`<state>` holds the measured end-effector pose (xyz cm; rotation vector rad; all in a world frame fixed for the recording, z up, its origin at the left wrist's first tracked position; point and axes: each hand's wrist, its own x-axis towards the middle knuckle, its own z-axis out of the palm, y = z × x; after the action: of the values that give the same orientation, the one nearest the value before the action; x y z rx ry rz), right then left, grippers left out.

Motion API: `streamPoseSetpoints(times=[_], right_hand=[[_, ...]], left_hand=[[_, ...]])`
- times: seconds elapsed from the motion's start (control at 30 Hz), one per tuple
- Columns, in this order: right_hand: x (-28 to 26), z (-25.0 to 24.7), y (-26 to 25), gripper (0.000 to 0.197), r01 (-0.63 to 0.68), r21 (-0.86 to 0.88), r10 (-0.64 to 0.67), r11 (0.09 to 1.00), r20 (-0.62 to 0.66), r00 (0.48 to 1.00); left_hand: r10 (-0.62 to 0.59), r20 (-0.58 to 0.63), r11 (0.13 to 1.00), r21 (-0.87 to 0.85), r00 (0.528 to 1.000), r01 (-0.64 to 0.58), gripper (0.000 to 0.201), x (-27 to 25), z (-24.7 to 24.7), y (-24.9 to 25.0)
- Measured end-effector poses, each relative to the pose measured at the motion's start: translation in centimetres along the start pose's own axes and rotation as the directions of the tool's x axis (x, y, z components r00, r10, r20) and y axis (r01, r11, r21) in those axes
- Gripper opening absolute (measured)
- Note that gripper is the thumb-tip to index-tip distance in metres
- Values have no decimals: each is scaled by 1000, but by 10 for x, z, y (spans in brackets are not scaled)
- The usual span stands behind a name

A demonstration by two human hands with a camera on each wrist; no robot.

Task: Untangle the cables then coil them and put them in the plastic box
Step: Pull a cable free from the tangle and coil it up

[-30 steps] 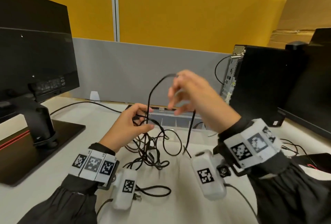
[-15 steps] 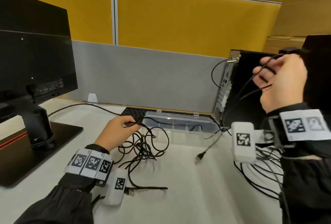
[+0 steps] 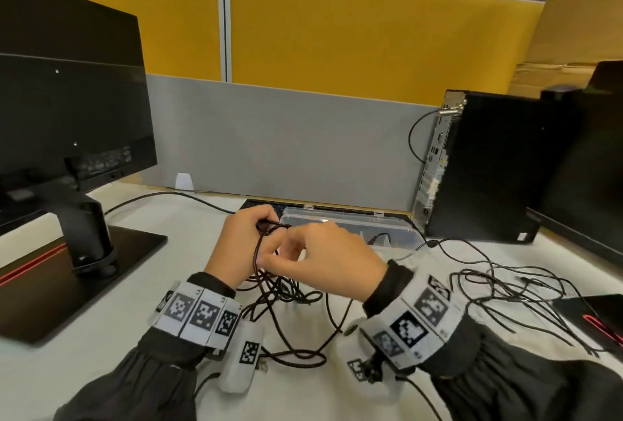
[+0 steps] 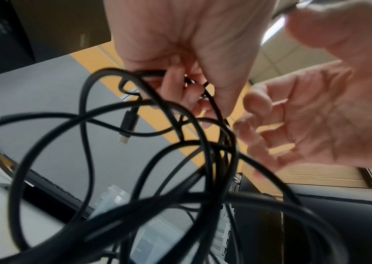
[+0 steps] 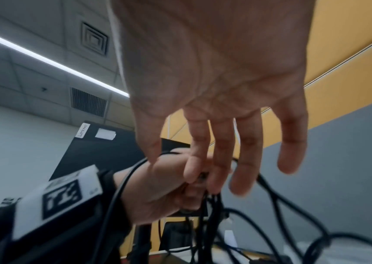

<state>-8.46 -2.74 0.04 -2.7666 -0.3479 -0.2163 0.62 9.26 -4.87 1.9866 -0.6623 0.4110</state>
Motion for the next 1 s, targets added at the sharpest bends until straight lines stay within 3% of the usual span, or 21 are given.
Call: streamPoseSetpoints(times=[0.07, 0.13, 0.23, 0.37, 0.53, 0.63, 0.8, 0.87, 0.93, 1.0], right_hand=[[3, 6, 1, 20, 12, 85, -14, 996, 23, 1000], [4, 8, 2, 30, -35, 281, 10, 959, 89, 996], [2, 12, 1, 35, -111, 582, -1, 806, 188, 982], [-1, 22, 2, 25, -125, 610, -9, 782, 211, 977], [-4, 32, 4, 14, -103, 648, -96, 755, 264, 960], [-5, 31, 5, 20, -79, 692, -154, 718, 267, 951], [-6, 6, 10, 26, 41, 683, -128, 729, 78, 989], [-7, -13, 20, 26, 54, 762, -17, 645, -56, 998], [-11, -36, 35, 27, 122, 832, 122, 542, -222, 967], [-18, -58, 49, 28, 264, 849, 225, 459, -398, 890]], left_hand=[[2, -31, 1000, 5, 1000, -2, 30, 0, 0, 2], [1, -65, 1000, -21, 998, -3, 28, 0, 1, 3], [8, -55, 996, -88, 998, -13, 18, -1, 3, 6], [64, -47, 991, -116, 997, -69, 16, -7, 1, 10], [20, -78, 997, -68, 997, -25, 18, -4, 5, 6], [-3, -86, 998, -66, 996, -2, 14, -1, 5, 3], [-33, -95, 997, -78, 995, 25, 13, 1, 3, -1], [-49, -82, 997, -67, 995, 43, 9, 2, 1, -4], [-45, -46, 998, -37, 998, 43, 10, 2, -2, -7], [-40, -28, 999, -1, 999, 40, 12, 3, -4, -8]])
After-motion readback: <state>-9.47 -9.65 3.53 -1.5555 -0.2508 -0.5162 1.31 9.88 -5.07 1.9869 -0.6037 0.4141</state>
